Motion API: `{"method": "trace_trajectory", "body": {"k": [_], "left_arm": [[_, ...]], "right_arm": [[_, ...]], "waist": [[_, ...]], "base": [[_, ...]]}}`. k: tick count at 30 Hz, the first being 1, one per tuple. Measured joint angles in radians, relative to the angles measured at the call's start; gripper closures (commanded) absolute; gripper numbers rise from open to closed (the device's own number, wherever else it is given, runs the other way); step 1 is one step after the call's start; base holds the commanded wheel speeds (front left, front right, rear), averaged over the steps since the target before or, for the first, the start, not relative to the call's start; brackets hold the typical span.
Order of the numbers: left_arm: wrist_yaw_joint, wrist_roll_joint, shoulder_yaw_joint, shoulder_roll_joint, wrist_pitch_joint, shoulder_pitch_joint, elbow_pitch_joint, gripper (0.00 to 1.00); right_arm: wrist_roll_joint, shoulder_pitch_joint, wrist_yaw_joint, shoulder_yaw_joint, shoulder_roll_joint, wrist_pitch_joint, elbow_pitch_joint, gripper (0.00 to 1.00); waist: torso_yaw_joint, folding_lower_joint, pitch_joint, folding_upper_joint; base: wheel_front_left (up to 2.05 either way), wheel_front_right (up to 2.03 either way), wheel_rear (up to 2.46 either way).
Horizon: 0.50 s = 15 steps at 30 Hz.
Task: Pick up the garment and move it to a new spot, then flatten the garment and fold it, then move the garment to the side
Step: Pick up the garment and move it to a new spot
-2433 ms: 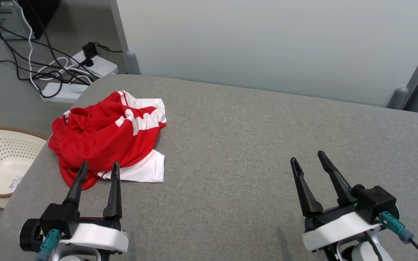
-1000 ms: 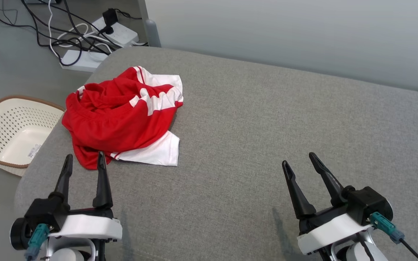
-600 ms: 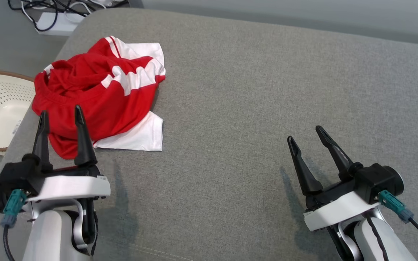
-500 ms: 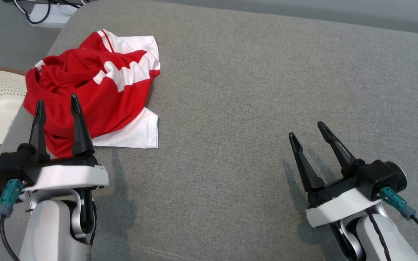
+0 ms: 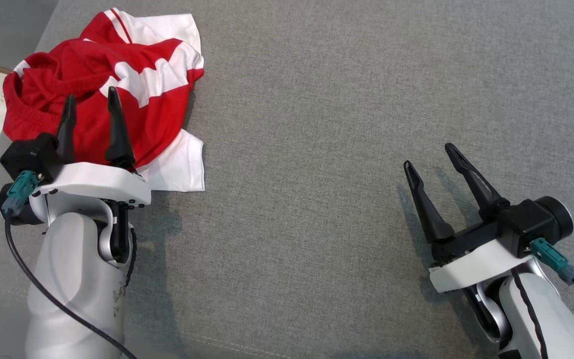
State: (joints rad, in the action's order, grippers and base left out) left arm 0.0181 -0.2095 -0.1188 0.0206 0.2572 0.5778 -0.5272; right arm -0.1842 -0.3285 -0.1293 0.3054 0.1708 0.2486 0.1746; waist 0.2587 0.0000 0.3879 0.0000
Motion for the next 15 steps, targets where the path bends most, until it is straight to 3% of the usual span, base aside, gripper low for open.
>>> {"method": "trace_trajectory", "body": {"k": [7, 15], "left_arm": [[0.004, 0.020, -0.003, 0.029, 0.000, 0.112, -0.248, 0.00], [-0.020, 0.040, -0.010, 0.074, 0.000, 0.208, -0.381, 0.00]], "right_arm": [[-0.001, -0.034, 0.000, 0.026, 0.017, 0.000, 0.002, 0.00], [-0.006, -0.058, 0.000, 0.035, 0.016, 0.000, 0.002, 0.00]], "waist": [[-0.010, 0.0000, 0.035, 0.0000], [-0.048, 0.0000, 0.071, 0.0000]], "base": [[0.00, 0.00, 0.00], [0.00, 0.00, 0.00]]}}
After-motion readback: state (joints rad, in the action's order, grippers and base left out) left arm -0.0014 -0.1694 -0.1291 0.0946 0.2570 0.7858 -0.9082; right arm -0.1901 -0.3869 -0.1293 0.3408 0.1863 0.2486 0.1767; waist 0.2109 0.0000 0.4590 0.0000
